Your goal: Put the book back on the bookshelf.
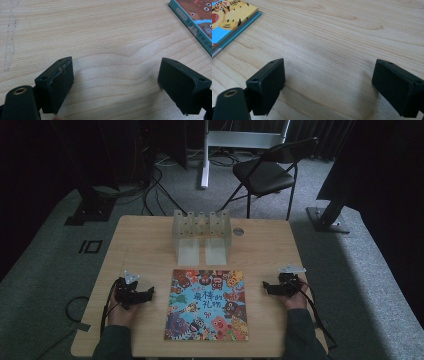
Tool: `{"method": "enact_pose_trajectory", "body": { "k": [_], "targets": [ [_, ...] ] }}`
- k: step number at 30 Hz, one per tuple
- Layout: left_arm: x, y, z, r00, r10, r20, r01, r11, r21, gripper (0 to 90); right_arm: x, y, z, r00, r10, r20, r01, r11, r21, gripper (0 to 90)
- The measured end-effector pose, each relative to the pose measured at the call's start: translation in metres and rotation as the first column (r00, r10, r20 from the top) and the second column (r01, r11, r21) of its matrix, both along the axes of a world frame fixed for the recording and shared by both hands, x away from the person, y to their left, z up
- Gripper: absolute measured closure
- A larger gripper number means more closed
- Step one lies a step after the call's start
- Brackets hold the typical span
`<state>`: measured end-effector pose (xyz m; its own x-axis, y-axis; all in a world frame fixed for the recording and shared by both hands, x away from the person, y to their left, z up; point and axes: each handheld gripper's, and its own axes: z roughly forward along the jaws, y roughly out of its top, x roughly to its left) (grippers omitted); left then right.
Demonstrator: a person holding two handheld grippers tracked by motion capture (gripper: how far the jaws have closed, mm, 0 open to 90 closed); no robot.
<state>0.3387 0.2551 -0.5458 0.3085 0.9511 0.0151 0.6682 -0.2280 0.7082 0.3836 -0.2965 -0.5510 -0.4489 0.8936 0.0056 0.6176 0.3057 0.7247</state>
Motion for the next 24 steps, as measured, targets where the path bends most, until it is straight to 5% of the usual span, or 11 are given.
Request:
{"method": "enact_pose_trajectory", "body": {
  "k": [21, 22, 24],
  "targets": [
    [-0.005, -0.001, 0.002, 0.9985, -0.053, -0.014, 0.053, 0.9986, 0.001, 16.9, -0.001, 0.007, 0.0, 1.0, 0.001, 0.001, -0.001, 1.0, 0.0, 13.1],
    [-0.008, -0.003, 0.003, 0.9964, -0.085, -0.009, 0.084, 0.9959, -0.032, 17.4, -0.002, 0.009, 0.001, 1.0, 0.007, 0.004, -0.007, 0.9999, 0.015, 14.3],
    [-0.011, -0.005, 0.006, 0.9958, -0.091, 0.015, 0.091, 0.9955, -0.027, 20.4, -0.002, 0.013, 0.002, 1.0, 0.008, 0.001, -0.008, 0.9996, 0.026, 17.6]
  ]
}}
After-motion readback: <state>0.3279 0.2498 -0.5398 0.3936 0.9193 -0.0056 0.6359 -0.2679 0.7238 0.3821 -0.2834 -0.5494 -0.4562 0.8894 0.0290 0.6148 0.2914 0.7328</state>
